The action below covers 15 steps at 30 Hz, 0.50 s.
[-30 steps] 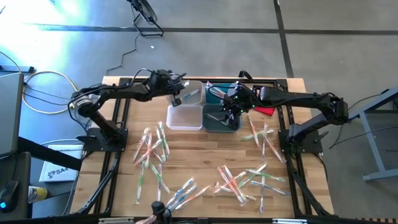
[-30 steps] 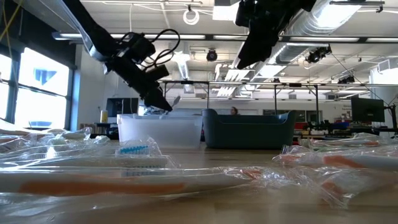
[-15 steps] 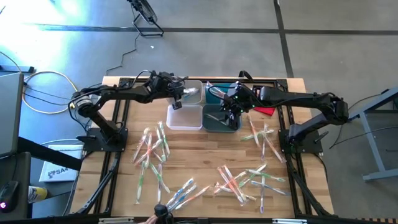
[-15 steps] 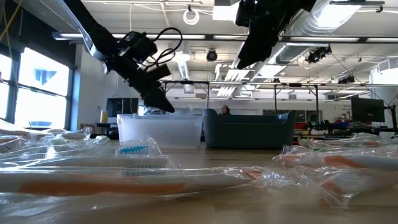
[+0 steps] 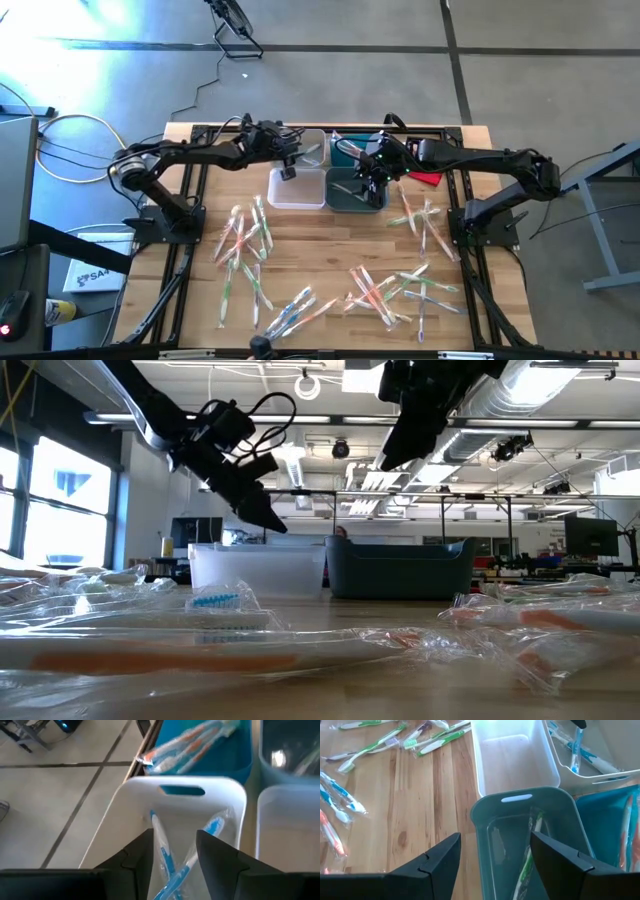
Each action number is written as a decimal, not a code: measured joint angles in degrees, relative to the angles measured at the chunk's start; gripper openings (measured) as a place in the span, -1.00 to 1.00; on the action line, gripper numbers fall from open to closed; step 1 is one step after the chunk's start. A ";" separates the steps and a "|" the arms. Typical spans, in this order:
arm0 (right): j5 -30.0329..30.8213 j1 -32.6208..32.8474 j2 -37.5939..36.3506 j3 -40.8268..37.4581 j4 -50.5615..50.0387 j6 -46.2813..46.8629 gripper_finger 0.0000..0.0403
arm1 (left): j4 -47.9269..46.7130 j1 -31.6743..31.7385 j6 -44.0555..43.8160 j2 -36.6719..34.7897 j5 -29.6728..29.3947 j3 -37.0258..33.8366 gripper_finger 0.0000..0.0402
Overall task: Pick & Place Toothbrushes
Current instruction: Put the orange toothbrush into the blue bin
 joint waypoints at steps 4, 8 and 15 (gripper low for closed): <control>-0.03 0.00 0.00 0.00 0.22 0.00 0.15 | -0.06 0.02 -3.37 -0.43 0.29 0.00 -0.29; 0.21 0.00 0.00 0.00 0.23 -1.37 0.12 | -0.10 0.02 -5.62 -0.43 0.32 0.00 -0.29; 1.46 0.00 0.00 0.00 0.59 -3.06 -0.28 | -0.03 0.02 -7.91 -0.43 1.89 0.00 -0.35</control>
